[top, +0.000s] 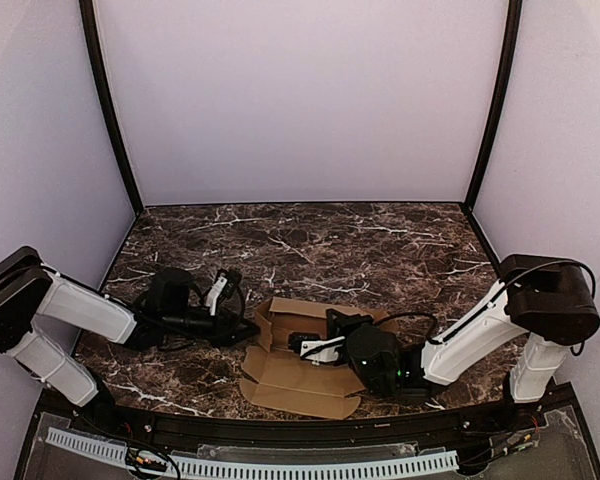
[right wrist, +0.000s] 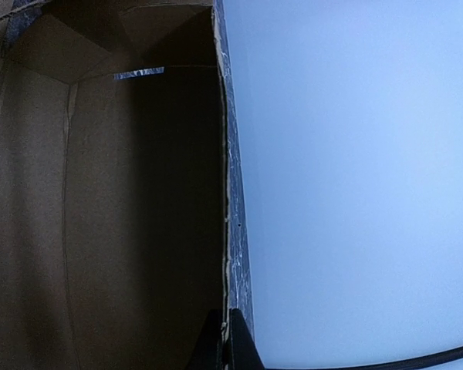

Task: Fold the paper box

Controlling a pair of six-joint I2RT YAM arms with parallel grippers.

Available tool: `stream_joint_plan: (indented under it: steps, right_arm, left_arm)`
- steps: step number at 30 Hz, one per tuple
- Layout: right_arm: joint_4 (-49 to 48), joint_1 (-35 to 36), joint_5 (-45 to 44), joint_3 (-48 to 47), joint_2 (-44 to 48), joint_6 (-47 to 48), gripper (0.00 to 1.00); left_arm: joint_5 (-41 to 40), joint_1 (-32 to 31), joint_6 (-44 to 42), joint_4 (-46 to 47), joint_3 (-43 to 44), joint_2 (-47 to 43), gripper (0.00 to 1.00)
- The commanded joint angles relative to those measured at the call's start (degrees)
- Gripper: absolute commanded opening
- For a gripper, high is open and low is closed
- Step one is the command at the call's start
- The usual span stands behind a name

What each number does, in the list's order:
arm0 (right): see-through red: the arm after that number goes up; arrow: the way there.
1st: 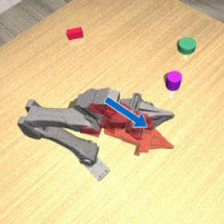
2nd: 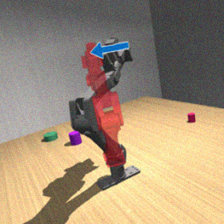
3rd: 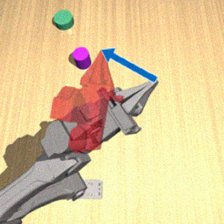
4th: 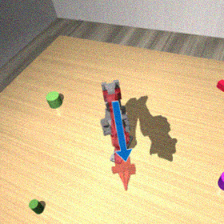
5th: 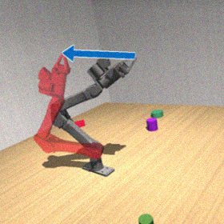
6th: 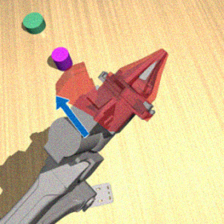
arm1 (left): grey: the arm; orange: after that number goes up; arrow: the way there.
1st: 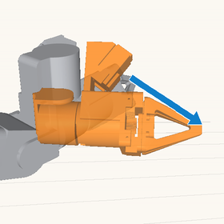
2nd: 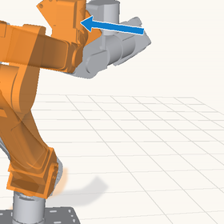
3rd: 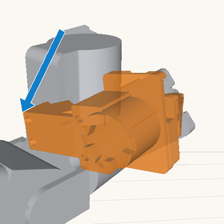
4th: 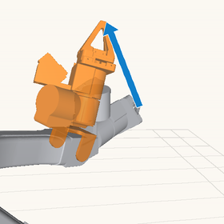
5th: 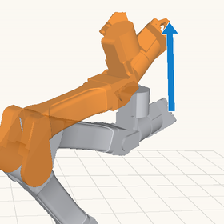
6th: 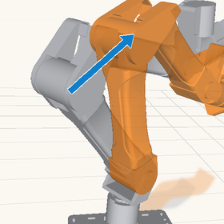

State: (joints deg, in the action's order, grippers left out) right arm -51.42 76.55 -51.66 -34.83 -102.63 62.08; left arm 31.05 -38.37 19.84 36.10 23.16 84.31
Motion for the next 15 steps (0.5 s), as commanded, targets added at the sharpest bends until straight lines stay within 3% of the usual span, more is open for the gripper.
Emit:
stream_joint_plan:
  steps: [1,15]
  right_arm:
    - [-1.9,1.2,-1.5,-0.9,-0.7,-0.5,0.00]
    - [0.2,1.8,-1.3,-2.0,-1.2,-2.7,0.00]
  left_arm:
    - [0.5,0.2,-1.3,0.5,0.8,1.3,0.25]
    - [-1.8,-1.0,-4.1,-1.8,2.6,1.7,0.37]
